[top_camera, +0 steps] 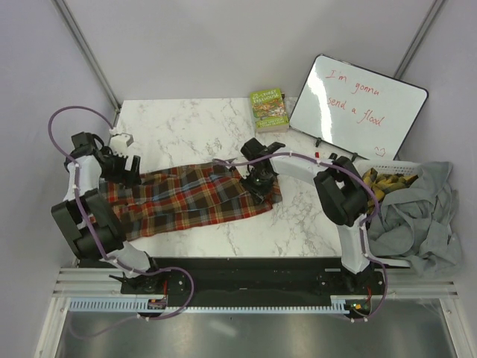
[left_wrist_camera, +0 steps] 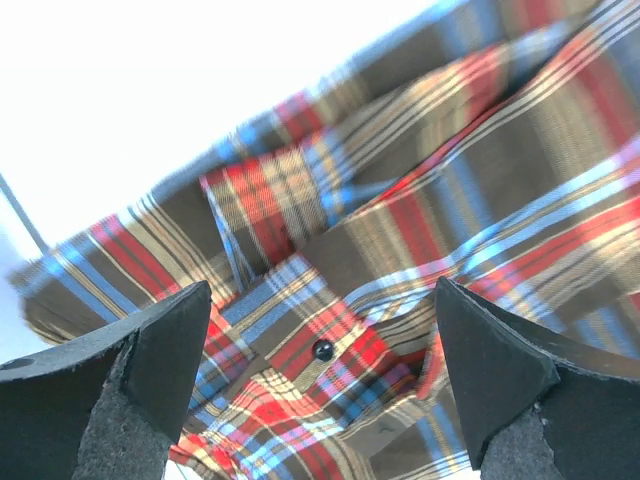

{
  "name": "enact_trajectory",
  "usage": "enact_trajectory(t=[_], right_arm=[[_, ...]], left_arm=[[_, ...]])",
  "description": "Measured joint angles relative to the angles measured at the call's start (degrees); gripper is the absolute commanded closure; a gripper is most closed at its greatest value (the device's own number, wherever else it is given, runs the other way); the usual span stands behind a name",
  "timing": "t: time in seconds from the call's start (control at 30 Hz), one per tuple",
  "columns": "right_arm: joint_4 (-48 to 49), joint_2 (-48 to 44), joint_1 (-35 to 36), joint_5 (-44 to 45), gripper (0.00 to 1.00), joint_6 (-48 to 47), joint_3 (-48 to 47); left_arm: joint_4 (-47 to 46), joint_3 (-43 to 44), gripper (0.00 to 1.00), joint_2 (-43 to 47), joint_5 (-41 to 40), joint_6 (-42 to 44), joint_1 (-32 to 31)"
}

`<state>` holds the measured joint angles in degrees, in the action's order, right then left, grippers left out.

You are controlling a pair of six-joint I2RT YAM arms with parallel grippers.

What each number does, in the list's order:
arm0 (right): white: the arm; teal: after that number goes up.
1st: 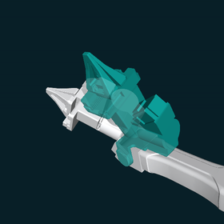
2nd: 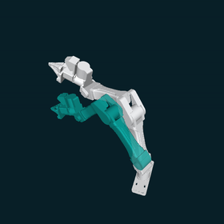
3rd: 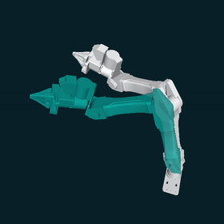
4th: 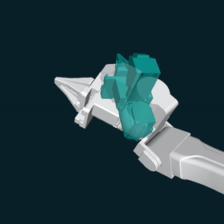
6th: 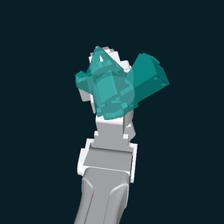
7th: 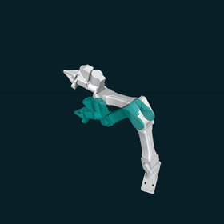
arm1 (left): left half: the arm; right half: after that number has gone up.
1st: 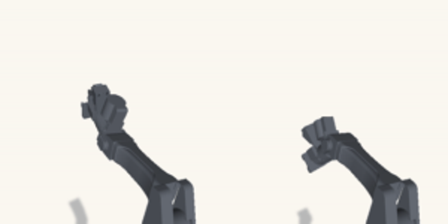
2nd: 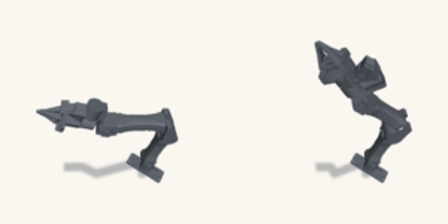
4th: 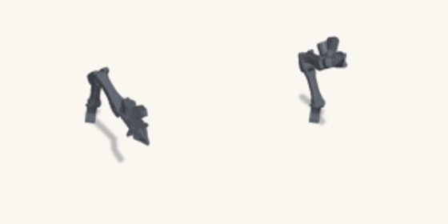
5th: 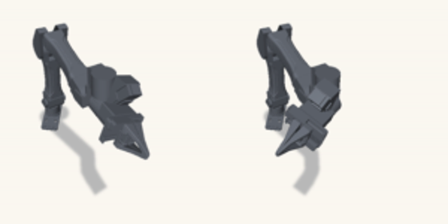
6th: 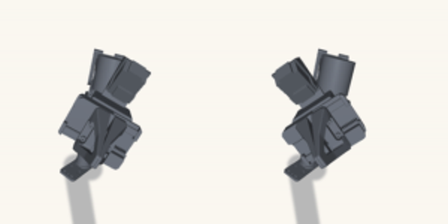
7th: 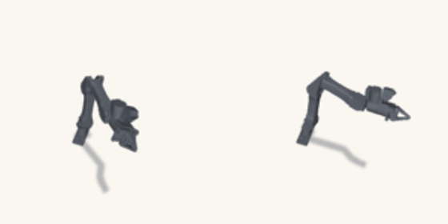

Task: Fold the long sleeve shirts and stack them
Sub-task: Fold the shirt

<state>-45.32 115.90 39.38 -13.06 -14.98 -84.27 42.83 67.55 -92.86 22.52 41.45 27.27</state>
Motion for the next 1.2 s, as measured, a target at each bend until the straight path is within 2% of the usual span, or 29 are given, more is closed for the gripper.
enact_trajectory(t=[0.27, 0.4, 0.57, 0.63, 0.67, 0.77, 0.9, 1.0, 1.1, 1.2], right_arm=[[-0.22, 11.52, -0.24, 7.26, 0.71, -5.25, -16.87], [0.96, 22.53, -0.17, 13.62, 0.7, -10.97, -34.67], [10.8, 33.68, -1.22, 23.61, 0.55, -16.28, -50.97], [12.59, 33.64, -2.16, 24.46, 0.52, -16.13, -51.41], [14.19, 31.85, -2.62, 23.76, 0.51, -15.61, -49.27], [16.11, 22.56, -3.72, 20.85, 0.51, -13.22, -39.28], [17.42, 8.41, -3.41, 14.86, 0.57, -8.02, -29.77], [18.4, 2.38, -2.03, 8.39, 0.64, -2.14, -27.58], [19.32, 2.45, -0.42, 2.93, 0.67, 4.07, -27.15], [19.56, 6.49, 1.57, -0.92, 0.68, 9.99, -26.73]], left_arm=[[-3.3, -0.63, 0.01, 7.93, 8.2, -1.09, 0.63], [-7.28, -2.95, 0.01, 11.45, 11.61, -3.74, 1.33], [-15.93, -8.26, 0.01, 19.02, 18.88, -10.27, 1.6], [-16.68, -8.92, 0.02, 20.72, 21.38, -11.43, 1.57], [-15.69, -8.68, 0.07, 20.79, 22.95, -9.75, 1.57], [-11.04, -7.78, 0.1, 19.08, 24.48, -3.15, 0.63], [-6.16, -9.07, 0.1, 16.94, 21.22, 6.29, -3.32], [-4.0, -10.29, 0.1, 16.81, 19.67, 7.85, -3.85], [-3.91, -10.29, 0.09, 16.52, 19.52, 7.19, -2.97], [-4.02, -10.29, 0.09, 16.24, 19.32, 5.27, -2.69]])
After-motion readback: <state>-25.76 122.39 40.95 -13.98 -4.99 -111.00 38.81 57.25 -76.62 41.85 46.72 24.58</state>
